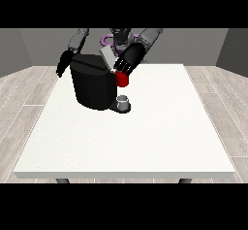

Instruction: Insert the coffee pod into the coffee machine and close the lid

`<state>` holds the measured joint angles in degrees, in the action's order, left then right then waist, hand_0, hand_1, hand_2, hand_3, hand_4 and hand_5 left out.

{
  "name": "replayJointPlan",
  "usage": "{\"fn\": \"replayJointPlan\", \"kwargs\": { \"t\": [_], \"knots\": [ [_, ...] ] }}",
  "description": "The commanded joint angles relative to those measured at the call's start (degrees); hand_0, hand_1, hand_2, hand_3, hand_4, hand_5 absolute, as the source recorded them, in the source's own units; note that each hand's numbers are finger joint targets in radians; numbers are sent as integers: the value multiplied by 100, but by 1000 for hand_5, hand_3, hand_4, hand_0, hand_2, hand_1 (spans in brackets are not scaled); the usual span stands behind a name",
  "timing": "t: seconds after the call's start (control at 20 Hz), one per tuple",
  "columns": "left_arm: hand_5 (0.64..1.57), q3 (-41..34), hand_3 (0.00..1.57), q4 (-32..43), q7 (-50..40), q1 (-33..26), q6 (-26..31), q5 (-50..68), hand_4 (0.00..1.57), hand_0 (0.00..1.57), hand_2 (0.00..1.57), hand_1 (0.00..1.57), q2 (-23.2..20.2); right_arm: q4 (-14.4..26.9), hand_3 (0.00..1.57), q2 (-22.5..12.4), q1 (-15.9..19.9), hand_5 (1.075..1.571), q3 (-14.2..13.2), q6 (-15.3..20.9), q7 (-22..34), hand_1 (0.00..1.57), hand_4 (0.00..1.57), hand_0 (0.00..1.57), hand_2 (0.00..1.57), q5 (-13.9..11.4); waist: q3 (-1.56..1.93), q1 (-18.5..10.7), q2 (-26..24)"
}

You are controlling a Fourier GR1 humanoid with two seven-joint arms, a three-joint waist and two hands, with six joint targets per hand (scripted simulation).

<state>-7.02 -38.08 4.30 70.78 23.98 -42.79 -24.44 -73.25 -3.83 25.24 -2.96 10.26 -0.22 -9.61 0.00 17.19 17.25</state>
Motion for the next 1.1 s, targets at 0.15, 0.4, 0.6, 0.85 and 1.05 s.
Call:
{"fn": "replayJointPlan", "kwargs": {
  "t": [0.15, 0.4, 0.6, 0.85, 1.05],
  "knots": [
    [1571, -52, 1211, 141, 17, -12, -133, -11, 389, 1231, 1267, 1231, 79, -104, 0, 20, -95, 1571, 124, -24, 271, 0, 165, 0, 0, -79, 1, 64, -180],
    [1571, -12, 1195, 98, 272, 138, -36, -41, 357, 1217, 1242, 1217, -61, 29, 0, -129, 195, 1571, -147, -4, 16, 0, 104, 0, 0, 49, 1, -48, 83],
    [1571, -98, 1170, 175, 65, 373, -353, -145, 351, 1180, 1198, 1180, -134, -117, 0, 128, 217, 1571, 147, 74, 395, 0, 0, 0, 0, -85, 0, 173, 79],
    [1571, 127, 1104, 139, 403, 400, -343, -456, 0, 1216, 1228, 1216, -529, -103, 0, 13, 181, 1571, 15, 114, -38, 0, 0, 0, 0, -74, 2, 140, 316],
    [1571, 305, 1068, 147, 731, 80, -576, -655, 0, 1162, 1190, 1162, -529, -183, 0, -121, 108, 1571, -67, -78, 96, 0, 0, 0, 0, 65, 1, 119, 269]
  ]
}}
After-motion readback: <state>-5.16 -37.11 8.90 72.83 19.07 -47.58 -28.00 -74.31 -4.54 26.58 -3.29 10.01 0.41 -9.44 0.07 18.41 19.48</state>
